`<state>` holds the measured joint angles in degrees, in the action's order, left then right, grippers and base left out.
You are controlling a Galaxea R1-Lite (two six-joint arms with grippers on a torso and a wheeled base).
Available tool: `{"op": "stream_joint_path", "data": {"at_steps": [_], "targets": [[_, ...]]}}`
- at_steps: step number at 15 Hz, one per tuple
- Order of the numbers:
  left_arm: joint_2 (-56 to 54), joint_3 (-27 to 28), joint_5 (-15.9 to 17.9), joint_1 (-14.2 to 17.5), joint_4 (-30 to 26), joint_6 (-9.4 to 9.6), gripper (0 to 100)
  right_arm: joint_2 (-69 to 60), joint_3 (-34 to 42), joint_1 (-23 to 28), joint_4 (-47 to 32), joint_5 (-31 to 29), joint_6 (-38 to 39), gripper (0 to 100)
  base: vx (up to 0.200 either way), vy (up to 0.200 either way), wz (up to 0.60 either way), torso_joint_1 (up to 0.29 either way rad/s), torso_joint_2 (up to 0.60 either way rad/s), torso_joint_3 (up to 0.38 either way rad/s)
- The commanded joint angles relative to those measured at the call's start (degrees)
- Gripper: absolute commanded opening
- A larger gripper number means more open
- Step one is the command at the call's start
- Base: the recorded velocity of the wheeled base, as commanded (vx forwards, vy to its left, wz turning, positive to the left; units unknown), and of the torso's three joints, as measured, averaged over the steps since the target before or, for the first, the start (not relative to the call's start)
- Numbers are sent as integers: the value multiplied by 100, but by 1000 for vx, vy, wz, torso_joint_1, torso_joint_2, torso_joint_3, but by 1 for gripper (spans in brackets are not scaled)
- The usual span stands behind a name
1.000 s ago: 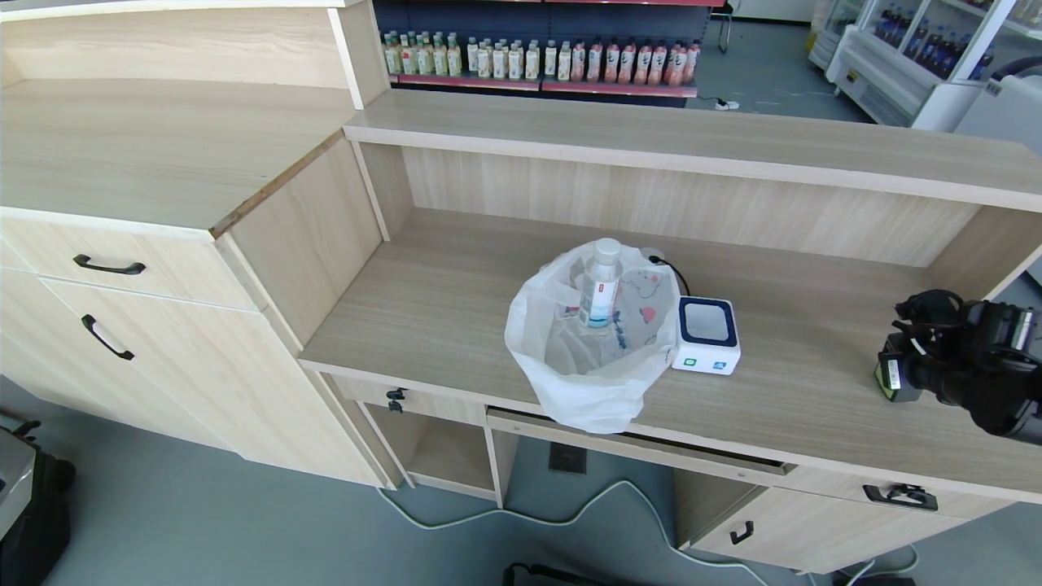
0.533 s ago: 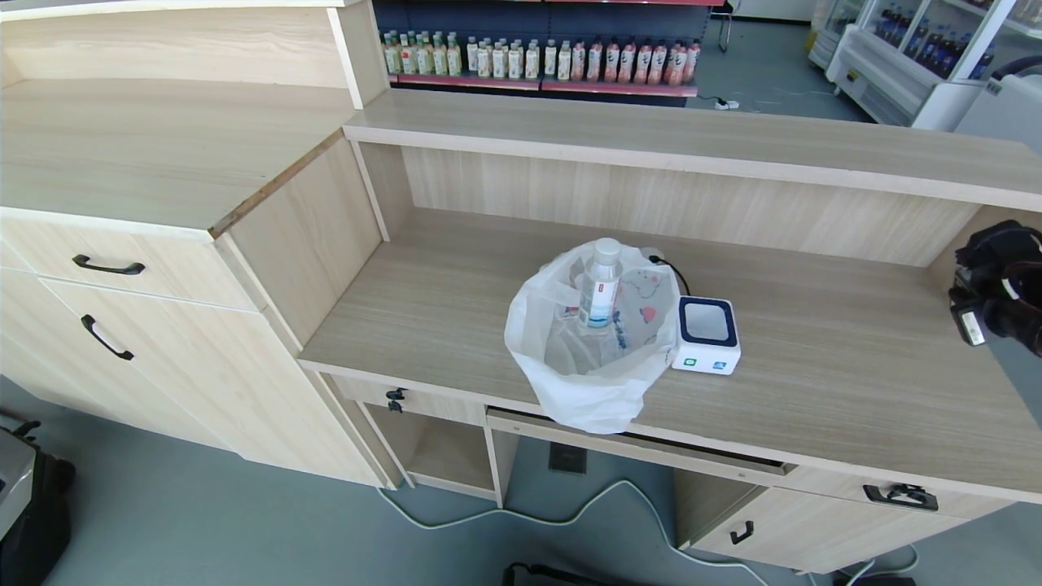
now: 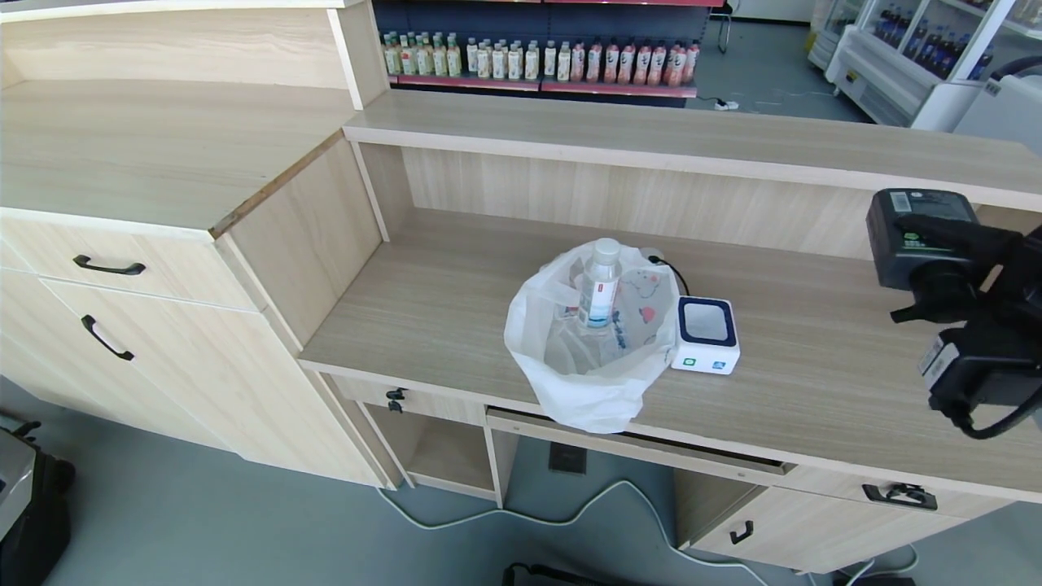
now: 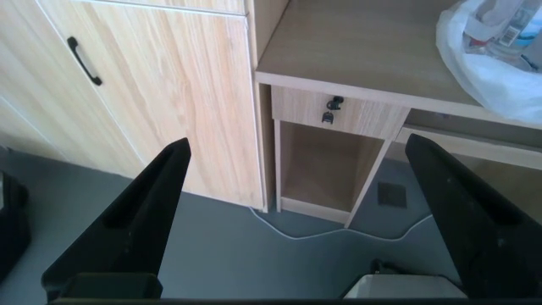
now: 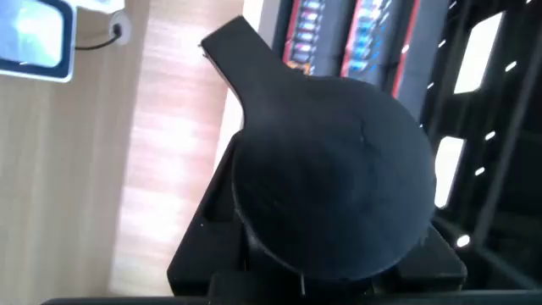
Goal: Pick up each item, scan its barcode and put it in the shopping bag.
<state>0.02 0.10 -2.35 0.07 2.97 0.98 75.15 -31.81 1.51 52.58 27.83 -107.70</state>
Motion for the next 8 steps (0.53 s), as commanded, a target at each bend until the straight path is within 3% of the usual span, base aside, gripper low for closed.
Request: {"op": "stream_joint_path", "data": {"at_steps": [1,3,8], "targets": [[-2,-1,-2,1,1,-1,100,-308,34,-1417,473,275,-1367,0,0,0,0,0,0,0],[-2,-1,-11,1,1,-1,100,-300,96,-2313,974,311,-2176,0,0,0,0,0,0,0],[-2,-1,-2,1,1,-1,100,-36,245,-4027,1026,442,-2897,0,0,0,0,0,0,0]]}}
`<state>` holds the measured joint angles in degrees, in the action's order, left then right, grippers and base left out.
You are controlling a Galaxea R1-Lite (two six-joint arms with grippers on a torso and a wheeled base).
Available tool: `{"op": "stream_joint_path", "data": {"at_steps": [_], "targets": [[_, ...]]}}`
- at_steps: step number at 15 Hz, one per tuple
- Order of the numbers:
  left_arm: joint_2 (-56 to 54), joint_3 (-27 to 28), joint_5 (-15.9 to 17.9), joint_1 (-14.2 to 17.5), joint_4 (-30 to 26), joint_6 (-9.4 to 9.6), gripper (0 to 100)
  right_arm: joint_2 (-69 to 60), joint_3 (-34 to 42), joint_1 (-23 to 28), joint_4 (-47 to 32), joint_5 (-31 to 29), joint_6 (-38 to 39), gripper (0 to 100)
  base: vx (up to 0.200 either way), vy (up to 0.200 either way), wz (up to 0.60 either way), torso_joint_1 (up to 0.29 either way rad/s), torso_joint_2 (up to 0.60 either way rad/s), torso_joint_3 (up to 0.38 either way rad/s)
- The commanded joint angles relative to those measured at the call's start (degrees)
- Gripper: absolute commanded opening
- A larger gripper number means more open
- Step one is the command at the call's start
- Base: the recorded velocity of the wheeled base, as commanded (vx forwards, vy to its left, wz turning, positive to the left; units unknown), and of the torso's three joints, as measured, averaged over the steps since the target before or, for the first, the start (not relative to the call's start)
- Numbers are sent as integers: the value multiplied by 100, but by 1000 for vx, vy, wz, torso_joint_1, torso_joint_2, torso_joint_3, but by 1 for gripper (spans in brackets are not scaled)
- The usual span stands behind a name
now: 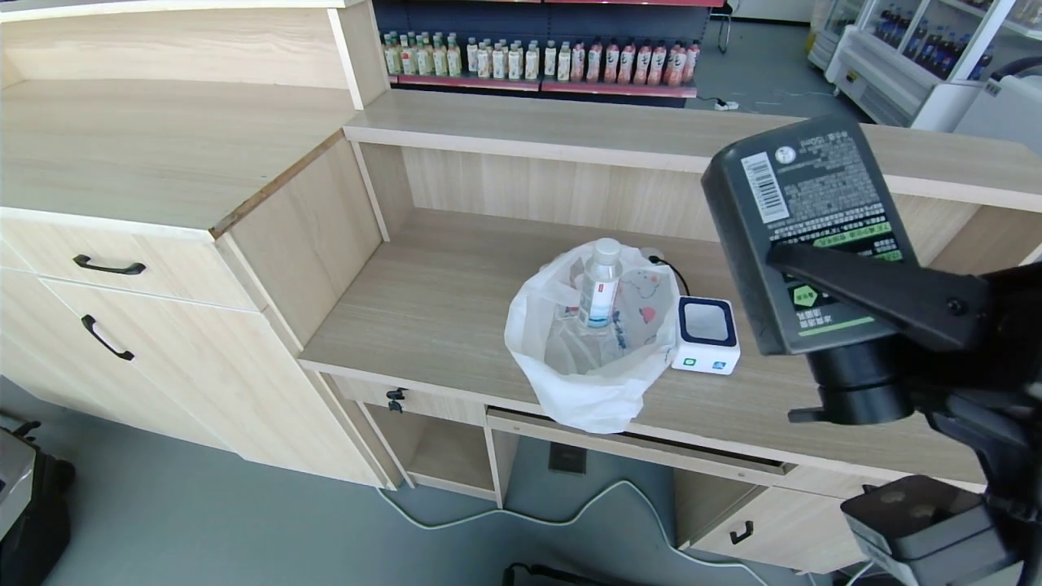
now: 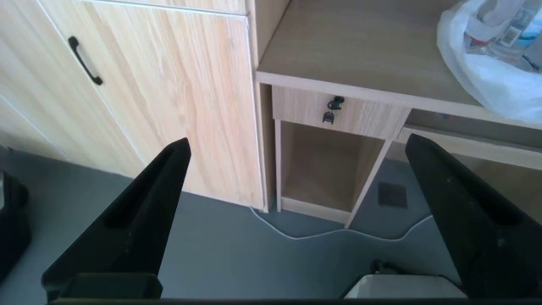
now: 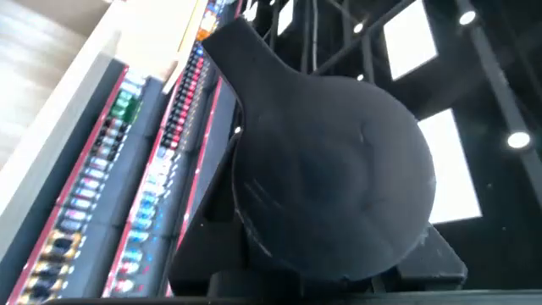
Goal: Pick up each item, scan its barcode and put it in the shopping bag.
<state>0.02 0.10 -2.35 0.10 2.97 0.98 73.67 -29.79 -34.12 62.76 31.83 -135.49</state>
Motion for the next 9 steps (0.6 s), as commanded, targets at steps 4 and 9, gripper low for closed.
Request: {"op": "stream_joint_path", "data": {"at_steps": [4,9], "targets": [[-2,-1,-2,-1,1,-1,100,-169,123,-894,-317,693,-364,0,0,0,0,0,0,0],[-2,-1,-2,-1,1,-1,100,-177,132,-894,-686,1581,-364,0,0,0,0,0,0,0]]}}
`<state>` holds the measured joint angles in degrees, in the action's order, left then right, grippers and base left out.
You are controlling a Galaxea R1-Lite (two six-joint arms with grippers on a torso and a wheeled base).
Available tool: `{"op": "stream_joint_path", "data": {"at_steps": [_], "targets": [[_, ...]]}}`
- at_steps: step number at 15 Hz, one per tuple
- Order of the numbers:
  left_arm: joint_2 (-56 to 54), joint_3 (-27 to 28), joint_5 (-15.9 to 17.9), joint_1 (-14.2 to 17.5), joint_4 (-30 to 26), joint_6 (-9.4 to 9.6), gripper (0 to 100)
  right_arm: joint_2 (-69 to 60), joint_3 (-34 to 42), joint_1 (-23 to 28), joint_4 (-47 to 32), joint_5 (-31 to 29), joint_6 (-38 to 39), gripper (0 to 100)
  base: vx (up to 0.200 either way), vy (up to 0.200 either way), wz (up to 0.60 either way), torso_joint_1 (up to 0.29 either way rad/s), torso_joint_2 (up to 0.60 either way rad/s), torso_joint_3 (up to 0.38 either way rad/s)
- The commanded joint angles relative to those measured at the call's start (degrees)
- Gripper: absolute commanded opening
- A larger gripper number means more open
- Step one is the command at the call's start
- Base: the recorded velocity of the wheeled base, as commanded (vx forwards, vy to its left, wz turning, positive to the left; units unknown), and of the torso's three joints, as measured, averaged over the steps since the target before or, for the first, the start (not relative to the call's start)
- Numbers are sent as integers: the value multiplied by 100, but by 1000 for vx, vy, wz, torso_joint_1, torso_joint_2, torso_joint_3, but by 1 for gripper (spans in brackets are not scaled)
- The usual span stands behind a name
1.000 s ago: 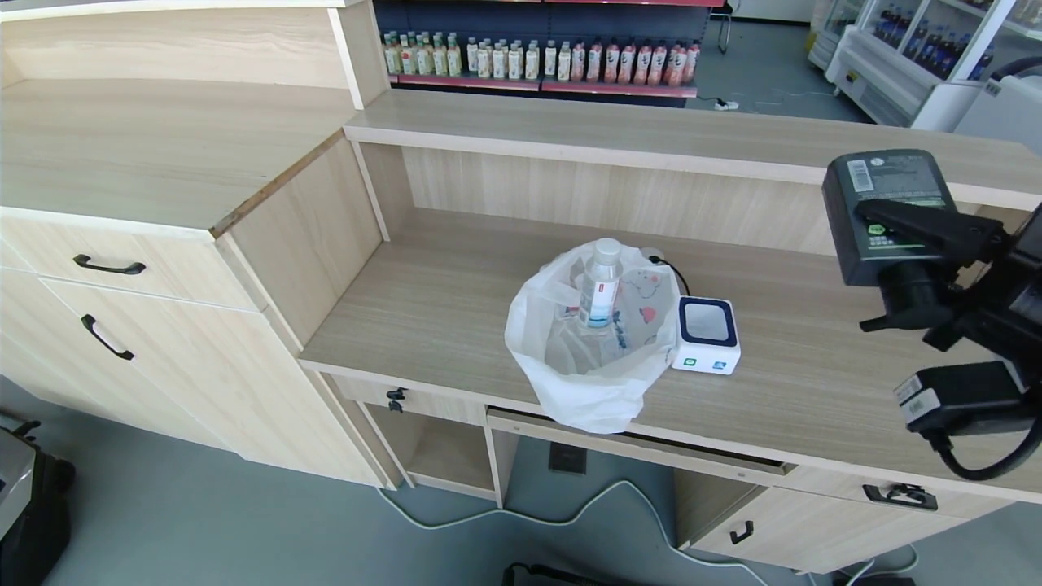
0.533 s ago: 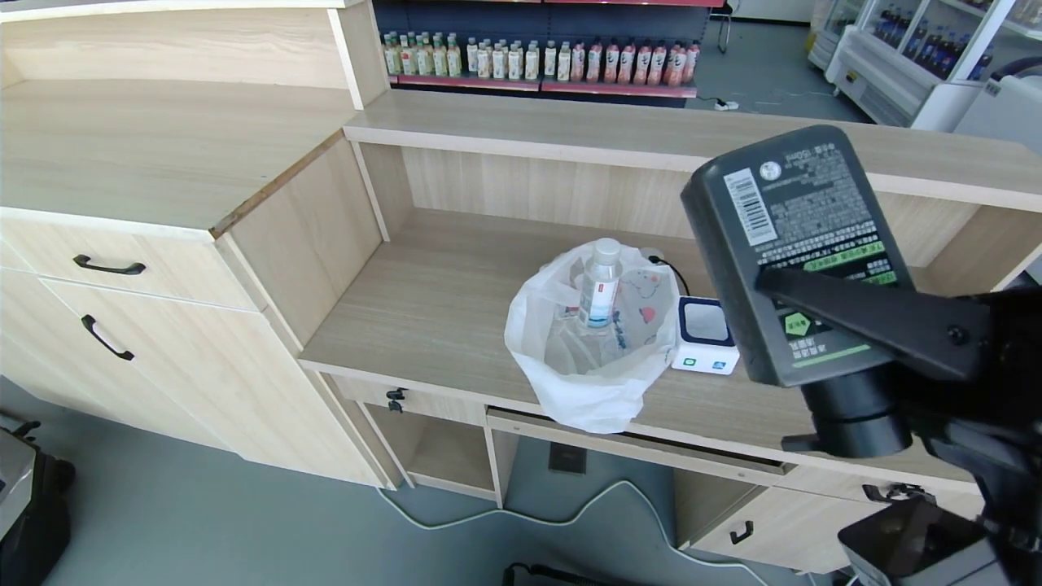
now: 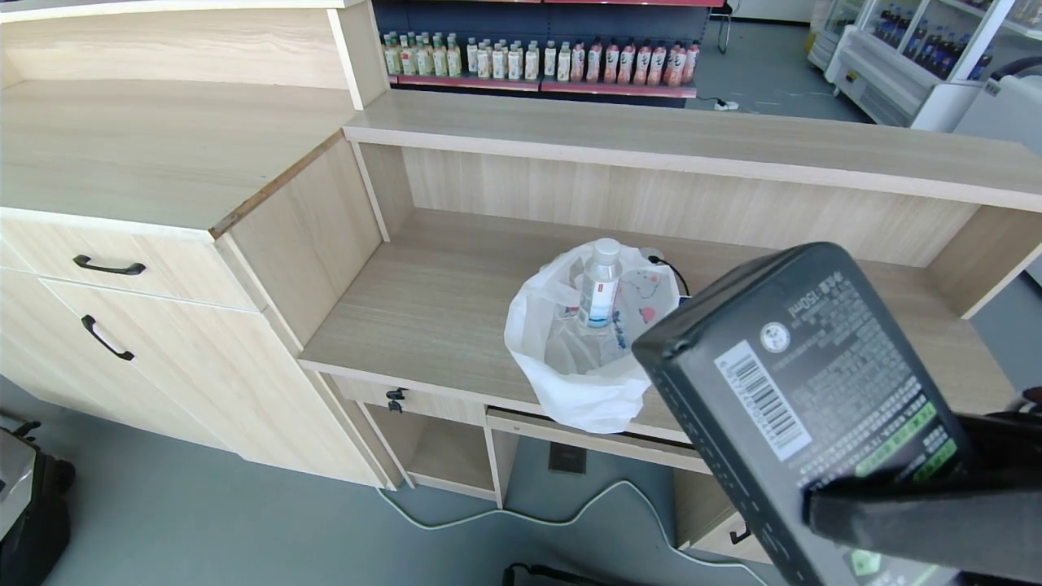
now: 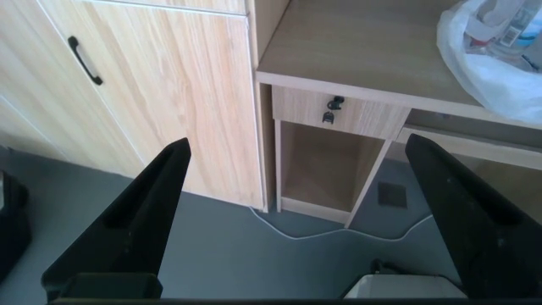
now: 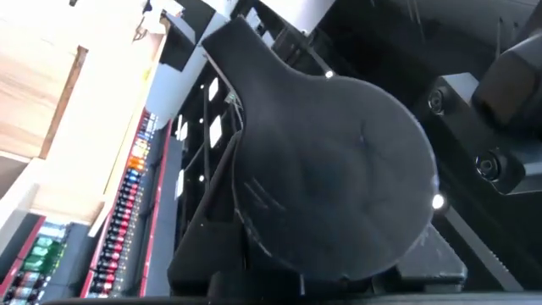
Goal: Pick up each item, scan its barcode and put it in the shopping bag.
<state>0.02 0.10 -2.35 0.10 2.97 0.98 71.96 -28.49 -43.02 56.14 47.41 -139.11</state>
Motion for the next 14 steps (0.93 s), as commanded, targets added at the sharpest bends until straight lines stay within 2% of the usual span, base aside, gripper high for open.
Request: {"op": "stream_joint_path", "data": {"at_steps": [1,4,8,14], "targets": [[-2,-1,-2,-1,1,-1,100,-7,1,-5,-50,67,-2,0,0,0,0,0,0,0],[-2,-1,-2,8,1,-1,100,-24,28,4,-165,163,33,0,0,0,0,0,0,0],[-2,-1,-11,-1,1,-1,100,-341,28,154,-525,620,33,0,0,0,0,0,0,0],[-2,-1,-2,-1,1,-1,100,-464,80,285,-560,840,-2,0,0,0,0,0,0,0]]}}
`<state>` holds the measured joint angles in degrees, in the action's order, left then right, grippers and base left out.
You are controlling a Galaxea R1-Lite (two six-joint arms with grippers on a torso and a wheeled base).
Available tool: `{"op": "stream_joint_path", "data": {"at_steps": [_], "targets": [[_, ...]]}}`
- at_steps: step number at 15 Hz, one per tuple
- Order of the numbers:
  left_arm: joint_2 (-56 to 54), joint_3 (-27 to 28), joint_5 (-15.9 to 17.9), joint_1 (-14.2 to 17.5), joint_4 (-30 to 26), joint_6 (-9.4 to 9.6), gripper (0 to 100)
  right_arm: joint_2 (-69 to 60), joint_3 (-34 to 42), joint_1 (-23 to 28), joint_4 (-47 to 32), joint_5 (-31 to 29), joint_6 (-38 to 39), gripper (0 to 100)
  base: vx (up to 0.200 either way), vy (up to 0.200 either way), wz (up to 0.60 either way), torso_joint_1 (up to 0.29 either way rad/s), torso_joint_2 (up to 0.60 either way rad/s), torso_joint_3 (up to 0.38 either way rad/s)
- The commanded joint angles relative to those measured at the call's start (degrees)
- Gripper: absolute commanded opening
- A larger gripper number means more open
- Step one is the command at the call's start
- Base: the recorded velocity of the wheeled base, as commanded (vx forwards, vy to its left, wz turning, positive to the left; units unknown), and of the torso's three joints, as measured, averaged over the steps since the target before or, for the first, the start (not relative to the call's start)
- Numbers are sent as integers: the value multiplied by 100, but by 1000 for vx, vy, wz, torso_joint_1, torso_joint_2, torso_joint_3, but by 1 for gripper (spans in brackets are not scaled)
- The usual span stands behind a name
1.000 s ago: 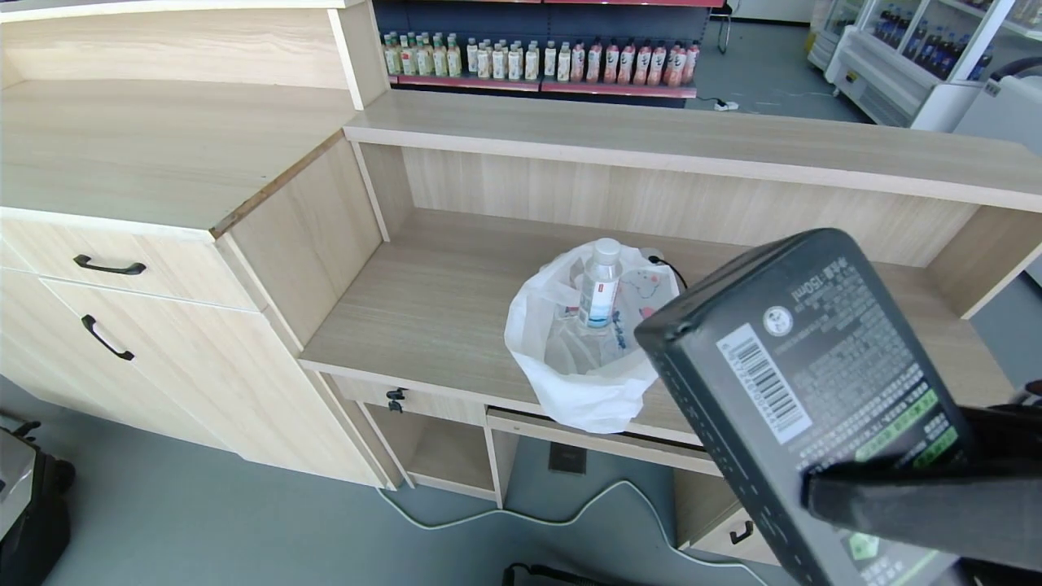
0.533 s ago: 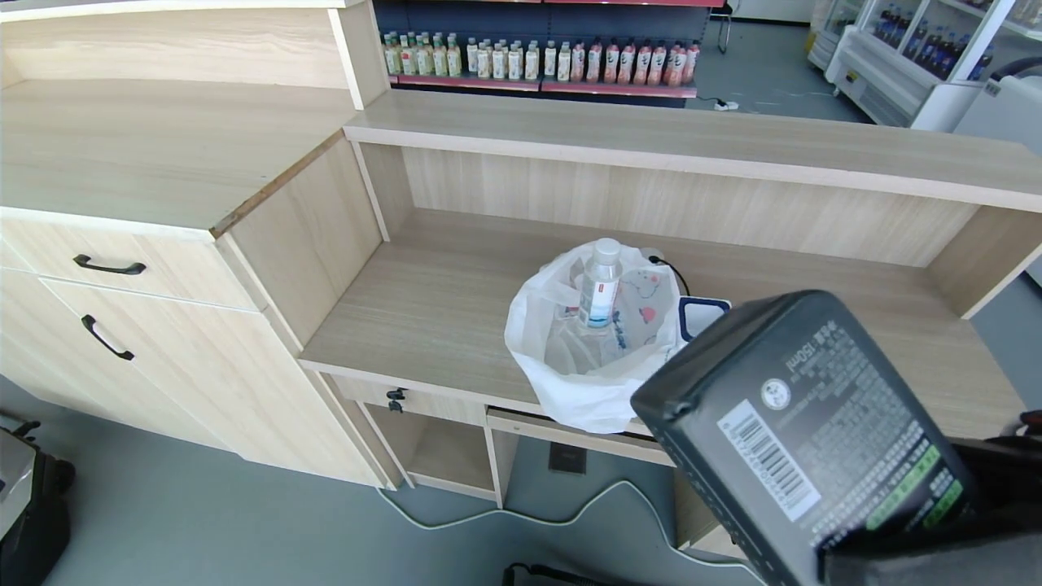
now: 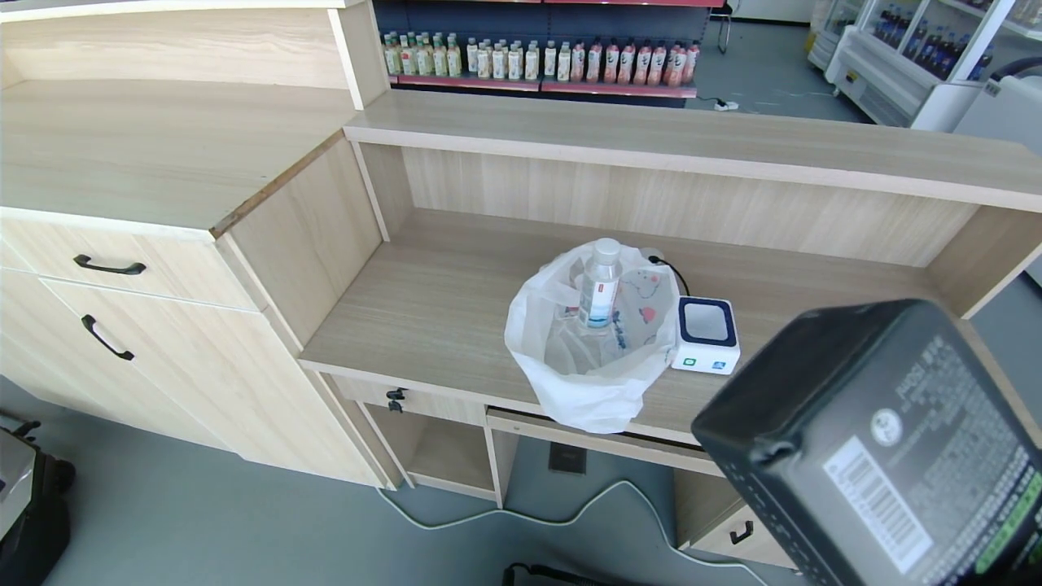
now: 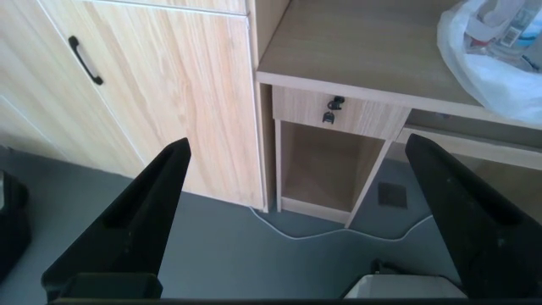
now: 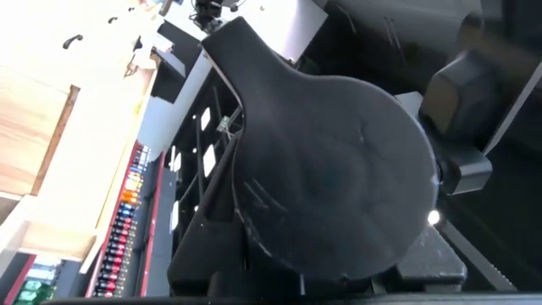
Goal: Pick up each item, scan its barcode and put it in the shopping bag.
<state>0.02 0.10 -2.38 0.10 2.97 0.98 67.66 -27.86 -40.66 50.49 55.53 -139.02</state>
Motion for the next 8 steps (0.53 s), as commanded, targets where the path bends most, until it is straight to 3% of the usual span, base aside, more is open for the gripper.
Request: {"op": "stream_joint_path", "data": {"at_steps": [1,8], "targets": [[-2,-1,0,-1,1,-1,100,-51,26,67,4,81,-11,0,0,0,0,0,0,0],[-2,-1,0,-1,1,-1,100,-183,35,242,-347,160,-143,0,0,0,0,0,0,0]]}}
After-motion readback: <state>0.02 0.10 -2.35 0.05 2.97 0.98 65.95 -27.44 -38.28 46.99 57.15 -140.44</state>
